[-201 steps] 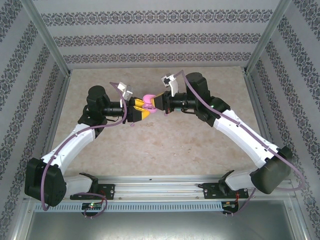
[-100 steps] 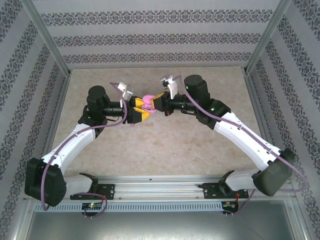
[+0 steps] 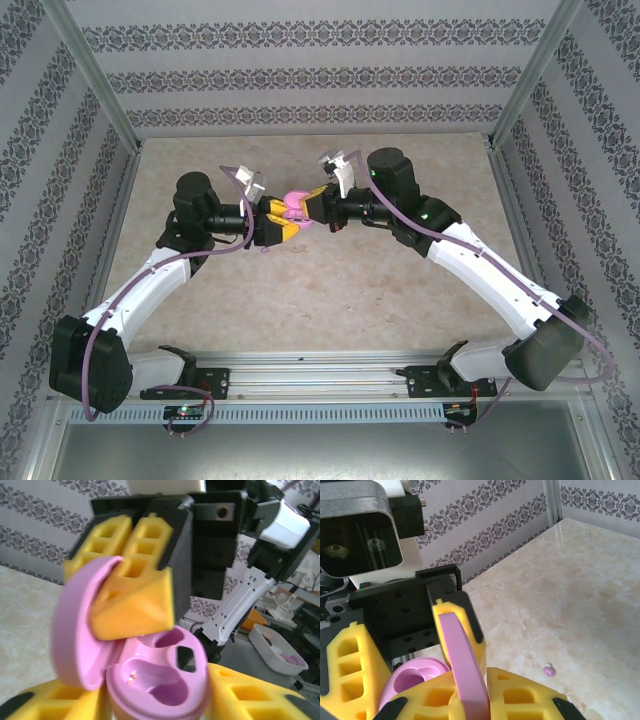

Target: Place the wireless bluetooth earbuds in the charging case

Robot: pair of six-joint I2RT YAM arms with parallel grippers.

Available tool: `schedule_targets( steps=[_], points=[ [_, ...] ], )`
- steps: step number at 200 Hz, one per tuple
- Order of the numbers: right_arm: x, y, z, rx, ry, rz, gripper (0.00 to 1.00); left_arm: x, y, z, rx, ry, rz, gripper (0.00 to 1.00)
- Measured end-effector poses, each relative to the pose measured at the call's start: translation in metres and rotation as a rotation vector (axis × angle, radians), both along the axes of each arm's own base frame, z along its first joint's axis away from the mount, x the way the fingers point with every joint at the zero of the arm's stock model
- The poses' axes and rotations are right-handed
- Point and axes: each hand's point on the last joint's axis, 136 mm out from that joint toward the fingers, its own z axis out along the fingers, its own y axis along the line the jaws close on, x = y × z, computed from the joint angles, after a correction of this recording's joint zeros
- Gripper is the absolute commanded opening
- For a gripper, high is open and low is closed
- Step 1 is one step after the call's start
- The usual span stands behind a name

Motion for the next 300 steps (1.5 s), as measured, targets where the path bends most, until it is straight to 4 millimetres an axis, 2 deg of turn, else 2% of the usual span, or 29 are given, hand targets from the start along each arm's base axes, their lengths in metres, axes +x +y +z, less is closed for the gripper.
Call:
schedule_targets(
  steps=[20,38,53,80,114,155,214,233,255,282,300],
  points=[
    [0.001,0.001,-0.002,-0.009,0.013,0.001,0.21,0.0,0.0,-0.002,0.001,0.003,0.002,0.28],
    [0.001,0.003,-0.003,-0.012,0.023,0.006,0.3,0.001,0.0,-0.003,0.002,0.005,0.011,0.25],
    [0.0,0.005,-0.006,-0.016,0.039,0.005,0.44,0.002,0.0,-0.005,0.004,0.003,0.018,0.23],
    [0.003,0.002,-0.009,-0.022,0.08,-0.032,0.55,0.008,0.002,-0.007,0.013,-0.027,0.062,0.22],
    [0.006,0.0,-0.006,-0.01,0.127,-0.077,0.58,0.016,0.007,-0.01,0.024,-0.048,0.128,0.22],
    [0.011,-0.003,0.0,0.021,0.203,-0.145,0.59,0.028,0.019,-0.032,0.045,0.001,0.198,0.22],
    [0.019,-0.01,-0.012,0.036,0.349,-0.283,0.56,0.055,0.054,-0.051,-0.004,0.066,0.333,0.22],
    [0.02,-0.013,-0.03,0.031,0.414,-0.346,0.54,0.064,0.064,-0.054,-0.019,0.081,0.37,0.22],
    [0.022,-0.014,-0.065,-0.01,0.509,-0.418,0.51,0.073,0.078,-0.055,-0.027,0.083,0.417,0.22],
    [0.025,0.003,-0.114,-0.098,0.604,-0.461,0.42,0.084,0.096,-0.053,-0.033,0.069,0.485,0.22],
    [0.023,0.018,-0.155,-0.174,0.68,-0.473,0.4,0.09,0.107,-0.054,-0.034,0.069,0.524,0.22]
  ],
)
